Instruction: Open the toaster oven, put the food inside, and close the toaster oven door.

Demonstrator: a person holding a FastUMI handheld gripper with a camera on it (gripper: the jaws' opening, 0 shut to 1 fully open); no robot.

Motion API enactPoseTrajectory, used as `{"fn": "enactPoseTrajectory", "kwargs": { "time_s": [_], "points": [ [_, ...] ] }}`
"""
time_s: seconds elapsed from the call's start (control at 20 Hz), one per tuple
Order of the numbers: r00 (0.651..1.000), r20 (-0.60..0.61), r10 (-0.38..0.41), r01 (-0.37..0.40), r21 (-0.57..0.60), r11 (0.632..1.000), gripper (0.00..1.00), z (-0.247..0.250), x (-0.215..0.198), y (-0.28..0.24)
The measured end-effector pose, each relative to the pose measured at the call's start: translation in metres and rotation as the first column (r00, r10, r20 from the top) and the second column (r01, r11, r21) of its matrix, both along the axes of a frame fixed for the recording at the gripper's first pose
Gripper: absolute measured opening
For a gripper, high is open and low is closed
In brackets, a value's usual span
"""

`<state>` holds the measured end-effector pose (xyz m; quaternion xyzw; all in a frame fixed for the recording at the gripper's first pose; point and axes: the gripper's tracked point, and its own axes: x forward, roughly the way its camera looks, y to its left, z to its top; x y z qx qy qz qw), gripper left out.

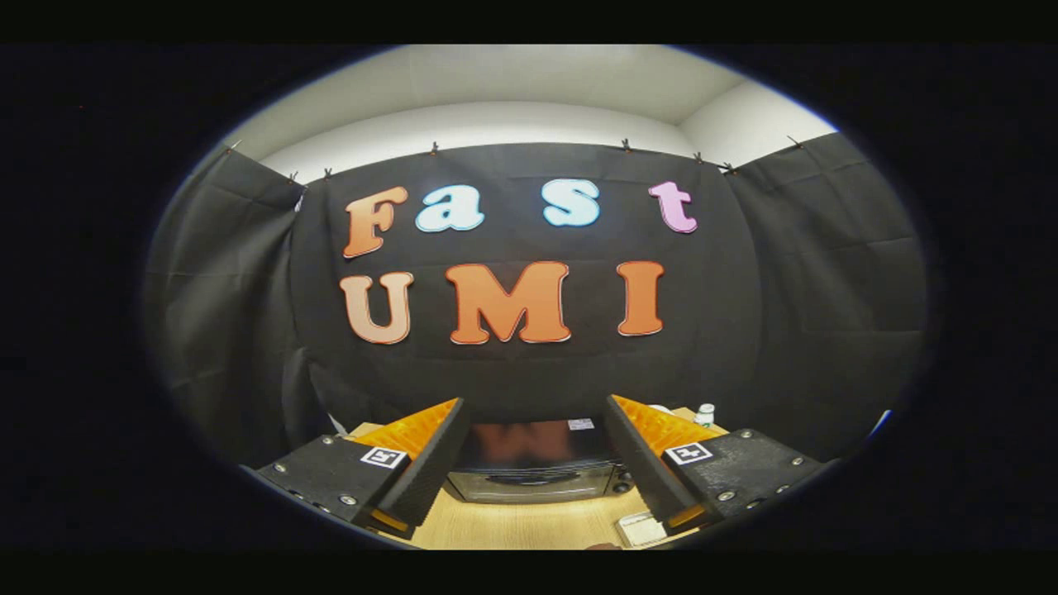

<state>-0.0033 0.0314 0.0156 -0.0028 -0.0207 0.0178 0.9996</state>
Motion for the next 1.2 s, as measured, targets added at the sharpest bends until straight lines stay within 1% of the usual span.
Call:
{"fn": "enactPoseTrajectory", "kwargs": {
  "time_s": [0.4, 0.75, 1.05, 1.2],
  "points": [
    [1.000, 0.007, 0.005, -0.005, -0.005, 1.000, 0.98, 0.001, -0.002, 0.000],
    [1.000, 0.002, 0.002, -0.002, -0.020, 1.000, 0.98, -0.004, 0.005, -0.003],
    [0.999, -0.033, 0.011, -0.012, -0.028, 1.000, 0.98, -0.028, 0.026, 0.000],
    [0.997, -0.073, 0.027, -0.030, -0.043, 0.999, 0.98, -0.051, 0.040, 0.007]
  ]
}}
